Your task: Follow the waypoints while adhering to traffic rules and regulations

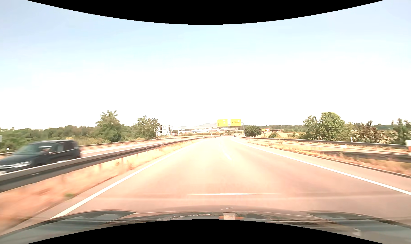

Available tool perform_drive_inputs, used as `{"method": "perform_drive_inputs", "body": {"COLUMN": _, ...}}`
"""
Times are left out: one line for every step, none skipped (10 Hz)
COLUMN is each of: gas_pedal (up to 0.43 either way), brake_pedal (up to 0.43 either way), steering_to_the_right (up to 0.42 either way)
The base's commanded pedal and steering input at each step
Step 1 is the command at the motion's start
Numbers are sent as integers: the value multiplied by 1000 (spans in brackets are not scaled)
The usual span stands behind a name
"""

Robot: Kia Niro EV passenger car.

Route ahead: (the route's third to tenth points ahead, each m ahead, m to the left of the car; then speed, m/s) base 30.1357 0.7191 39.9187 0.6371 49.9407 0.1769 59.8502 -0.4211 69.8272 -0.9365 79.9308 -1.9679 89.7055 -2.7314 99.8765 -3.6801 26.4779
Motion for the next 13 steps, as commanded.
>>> {"method": "perform_drive_inputs", "body": {"gas_pedal": 118, "brake_pedal": 0, "steering_to_the_right": 13}}
{"method": "perform_drive_inputs", "body": {"gas_pedal": 118, "brake_pedal": 0, "steering_to_the_right": 13}}
{"method": "perform_drive_inputs", "body": {"gas_pedal": 118, "brake_pedal": 0, "steering_to_the_right": 12}}
{"method": "perform_drive_inputs", "body": {"gas_pedal": 118, "brake_pedal": 0, "steering_to_the_right": 12}}
{"method": "perform_drive_inputs", "body": {"gas_pedal": 118, "brake_pedal": 0, "steering_to_the_right": 12}}
{"method": "perform_drive_inputs", "body": {"gas_pedal": 118, "brake_pedal": 0, "steering_to_the_right": 11}}
{"method": "perform_drive_inputs", "body": {"gas_pedal": 110, "brake_pedal": 0, "steering_to_the_right": 11}}
{"method": "perform_drive_inputs", "body": {"gas_pedal": 110, "brake_pedal": 0, "steering_to_the_right": 10}}
{"method": "perform_drive_inputs", "body": {"gas_pedal": 110, "brake_pedal": 0, "steering_to_the_right": 10}}
{"method": "perform_drive_inputs", "body": {"gas_pedal": 110, "brake_pedal": 0, "steering_to_the_right": 10}}
{"method": "perform_drive_inputs", "body": {"gas_pedal": 110, "brake_pedal": 0, "steering_to_the_right": 10}}
{"method": "perform_drive_inputs", "body": {"gas_pedal": 110, "brake_pedal": 0, "steering_to_the_right": 10}}
{"method": "perform_drive_inputs", "body": {"gas_pedal": 110, "brake_pedal": 0, "steering_to_the_right": 10}}
